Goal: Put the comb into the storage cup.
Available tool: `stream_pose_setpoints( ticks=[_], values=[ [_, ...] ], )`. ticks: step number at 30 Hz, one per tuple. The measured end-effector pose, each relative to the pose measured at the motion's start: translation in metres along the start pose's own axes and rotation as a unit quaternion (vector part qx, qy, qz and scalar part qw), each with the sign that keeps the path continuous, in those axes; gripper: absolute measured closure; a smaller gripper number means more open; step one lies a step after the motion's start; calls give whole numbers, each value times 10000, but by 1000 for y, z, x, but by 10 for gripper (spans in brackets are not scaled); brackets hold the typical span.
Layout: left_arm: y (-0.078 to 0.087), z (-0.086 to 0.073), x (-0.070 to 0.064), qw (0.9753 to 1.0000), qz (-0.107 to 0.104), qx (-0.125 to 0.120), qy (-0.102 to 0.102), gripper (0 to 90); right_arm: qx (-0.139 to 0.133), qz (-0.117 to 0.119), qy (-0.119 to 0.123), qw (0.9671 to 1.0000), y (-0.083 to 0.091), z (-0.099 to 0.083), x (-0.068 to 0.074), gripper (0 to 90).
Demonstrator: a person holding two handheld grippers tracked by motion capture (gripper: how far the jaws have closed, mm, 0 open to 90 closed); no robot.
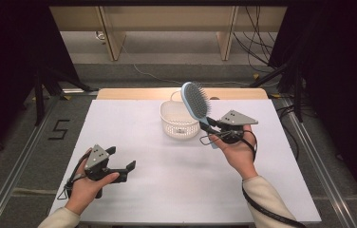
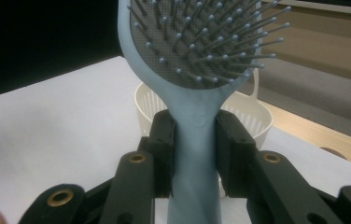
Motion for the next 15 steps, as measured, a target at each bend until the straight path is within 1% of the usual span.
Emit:
stream_pose_setpoints(
  ticks=[15],
  values=[
    [-1,0,-1,10000,-7,14,-17,65,-94,-44,-82,9999,3,6,-3,704]
  ],
)
Point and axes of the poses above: each handheld gripper's, and its own axes: y roughly backward along the jaws, z roughly out of its top, x roughly to its left, the point moved 4 cm from there along -y, roughly forward along the jaws, and after that the axes turned 4 degrees about -y, right-handed, at the moved point
